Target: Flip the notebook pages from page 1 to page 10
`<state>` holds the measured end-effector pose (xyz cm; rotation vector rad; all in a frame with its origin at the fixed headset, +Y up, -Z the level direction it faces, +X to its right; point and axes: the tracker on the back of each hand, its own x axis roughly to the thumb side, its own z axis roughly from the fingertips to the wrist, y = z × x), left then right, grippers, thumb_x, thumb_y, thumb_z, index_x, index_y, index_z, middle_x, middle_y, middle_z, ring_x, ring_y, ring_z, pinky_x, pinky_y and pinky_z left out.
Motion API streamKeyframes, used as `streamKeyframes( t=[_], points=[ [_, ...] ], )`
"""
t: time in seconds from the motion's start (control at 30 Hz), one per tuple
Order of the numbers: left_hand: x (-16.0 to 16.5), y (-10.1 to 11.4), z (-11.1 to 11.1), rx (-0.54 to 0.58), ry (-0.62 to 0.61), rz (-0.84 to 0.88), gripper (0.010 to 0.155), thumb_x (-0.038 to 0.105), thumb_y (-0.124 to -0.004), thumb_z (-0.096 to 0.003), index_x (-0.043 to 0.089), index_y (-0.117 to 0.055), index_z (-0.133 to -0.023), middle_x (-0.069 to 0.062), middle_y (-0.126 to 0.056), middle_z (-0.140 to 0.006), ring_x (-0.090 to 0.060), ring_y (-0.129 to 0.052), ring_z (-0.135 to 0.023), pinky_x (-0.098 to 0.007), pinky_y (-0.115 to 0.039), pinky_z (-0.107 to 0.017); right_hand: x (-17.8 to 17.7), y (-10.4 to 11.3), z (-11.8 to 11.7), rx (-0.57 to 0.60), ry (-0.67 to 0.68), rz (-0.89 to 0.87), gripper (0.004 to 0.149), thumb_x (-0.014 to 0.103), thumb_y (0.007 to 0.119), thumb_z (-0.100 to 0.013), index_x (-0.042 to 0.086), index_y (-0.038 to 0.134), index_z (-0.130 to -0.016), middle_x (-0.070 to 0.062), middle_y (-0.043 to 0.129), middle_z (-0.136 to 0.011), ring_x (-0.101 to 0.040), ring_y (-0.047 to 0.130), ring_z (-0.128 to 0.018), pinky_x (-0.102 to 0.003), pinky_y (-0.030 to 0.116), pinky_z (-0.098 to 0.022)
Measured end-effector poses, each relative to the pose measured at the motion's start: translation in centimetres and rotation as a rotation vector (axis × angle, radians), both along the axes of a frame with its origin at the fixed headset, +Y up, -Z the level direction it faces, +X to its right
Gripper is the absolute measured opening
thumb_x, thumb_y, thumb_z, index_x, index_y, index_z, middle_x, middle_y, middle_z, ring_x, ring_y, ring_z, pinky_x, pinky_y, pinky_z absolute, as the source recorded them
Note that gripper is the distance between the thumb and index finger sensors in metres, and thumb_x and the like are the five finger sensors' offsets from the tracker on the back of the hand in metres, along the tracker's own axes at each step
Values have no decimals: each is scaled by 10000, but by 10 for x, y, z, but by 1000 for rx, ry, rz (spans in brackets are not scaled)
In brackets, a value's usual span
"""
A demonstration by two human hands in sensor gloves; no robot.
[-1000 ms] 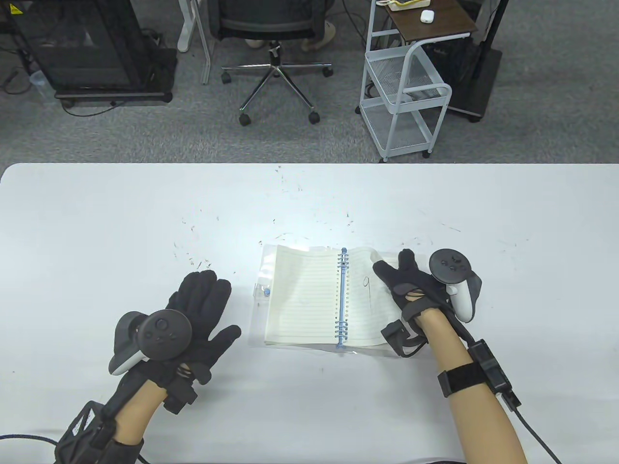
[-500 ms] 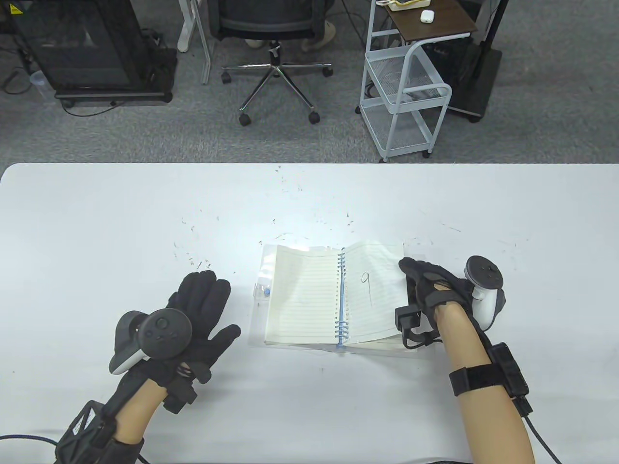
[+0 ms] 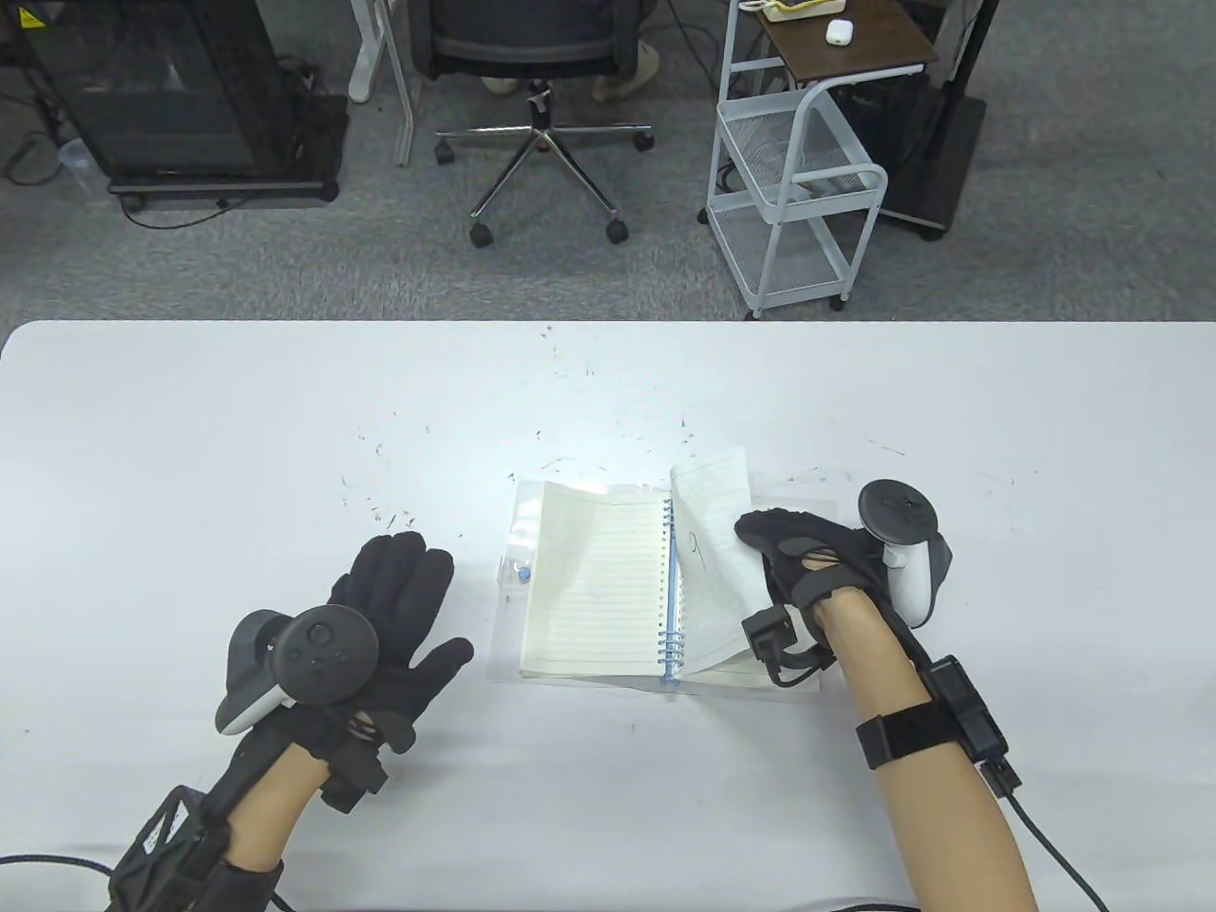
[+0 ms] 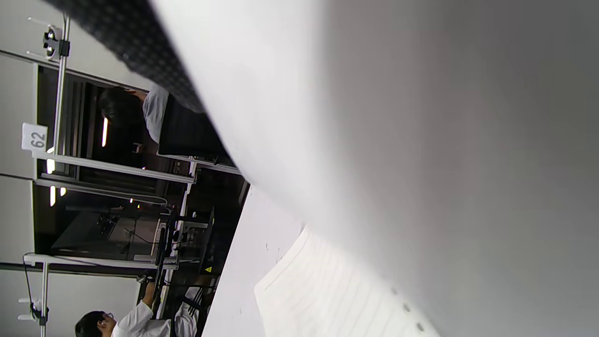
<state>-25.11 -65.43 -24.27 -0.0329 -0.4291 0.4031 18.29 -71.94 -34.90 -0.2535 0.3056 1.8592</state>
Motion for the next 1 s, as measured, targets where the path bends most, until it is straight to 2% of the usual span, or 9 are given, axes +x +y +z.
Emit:
streamKeyframes(
  t=[0.23,0.43,0.73,0.87,1.0],
  points=[
    [-1,1,0,3,1,3,848,682,-638,-458,223,-421,-1137,-120,-297,-1194,-481,-267,-1144,-707,-393,-740,-41,10,-9,19,84,51,417,389,849,-476,86,829,-762,-260,962,-696,-251,1136,-405,-425,948,-276],
    [-1,2,1,13,-2,7,849,682,-638,-458,222,-421,-1137,-118,-298,-1194,-481,-268,-1144,-707,-394,-739,-75,15,-16,59,146,199,413,387,864,-467,85,844,-747,-255,974,-683,-239,1141,-381,-416,952,-260],
    [0,2,2,14,-8,5,849,683,-637,-458,223,-420,-1138,-119,-298,-1194,-483,-268,-1144,-707,-394,-739,-131,-9,-23,93,232,440,410,382,873,-457,80,856,-733,-252,984,-674,-226,1144,-356,-407,955,-245],
    [1,2,2,12,-8,3,848,682,-638,-458,223,-421,-1137,-119,-299,-1194,-482,-269,-1144,-707,-395,-740,-149,-18,-25,118,272,561,409,384,874,-453,85,858,-731,-250,986,-674,-227,1146,-358,-409,954,-247],
    [2,1,2,7,-13,-5,848,682,-638,-459,222,-421,-1138,-120,-298,-1194,-482,-269,-1144,-708,-395,-739,-159,-22,-27,128,278,599,412,385,875,-451,82,860,-730,-254,987,-671,-228,1147,-355,-410,954,-246]
  ],
)
